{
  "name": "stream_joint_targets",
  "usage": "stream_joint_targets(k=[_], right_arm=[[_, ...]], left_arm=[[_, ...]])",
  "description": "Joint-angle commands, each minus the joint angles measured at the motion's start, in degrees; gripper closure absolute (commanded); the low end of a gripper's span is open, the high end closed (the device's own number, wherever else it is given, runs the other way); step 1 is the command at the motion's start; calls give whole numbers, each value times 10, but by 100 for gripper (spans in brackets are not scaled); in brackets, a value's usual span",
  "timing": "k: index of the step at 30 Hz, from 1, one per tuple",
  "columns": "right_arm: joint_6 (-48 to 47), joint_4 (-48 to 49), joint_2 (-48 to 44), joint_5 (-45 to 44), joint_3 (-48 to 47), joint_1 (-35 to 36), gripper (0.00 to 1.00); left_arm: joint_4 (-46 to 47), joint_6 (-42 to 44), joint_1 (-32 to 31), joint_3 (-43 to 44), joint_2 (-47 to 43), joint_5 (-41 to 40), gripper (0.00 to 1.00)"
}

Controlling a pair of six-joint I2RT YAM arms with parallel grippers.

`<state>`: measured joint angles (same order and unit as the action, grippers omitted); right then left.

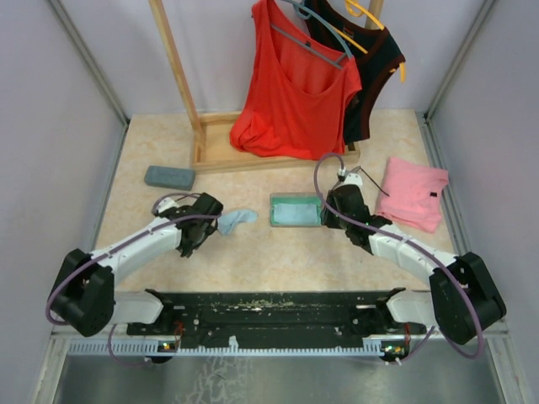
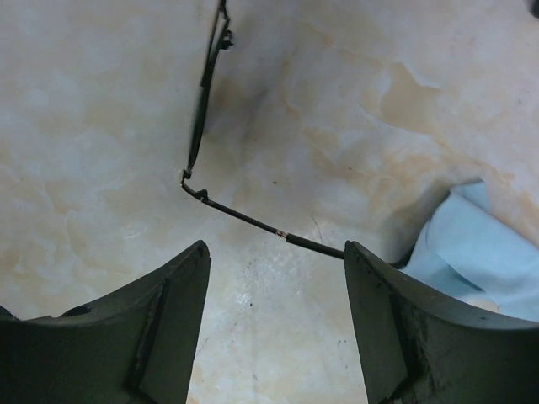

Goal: Organize the sunglasses
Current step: Pick up the sunglasses from the center of the board.

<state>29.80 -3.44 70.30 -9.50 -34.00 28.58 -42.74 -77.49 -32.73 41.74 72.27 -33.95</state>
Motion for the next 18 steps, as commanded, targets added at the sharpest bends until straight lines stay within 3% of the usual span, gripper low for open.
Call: stream_joint_targets(k=[1,11,18], right_arm=[[4,17,-21,11,6,-5,73],[2,17,-22,14,8,-5,73],[1,17,-20,17,4,-5,73]], left_arm=[[-89,-158,1,27,48,-44,29],[-76,-193,2,18,57,-81,31],[-52,-188,5,-3,56,-105,41]])
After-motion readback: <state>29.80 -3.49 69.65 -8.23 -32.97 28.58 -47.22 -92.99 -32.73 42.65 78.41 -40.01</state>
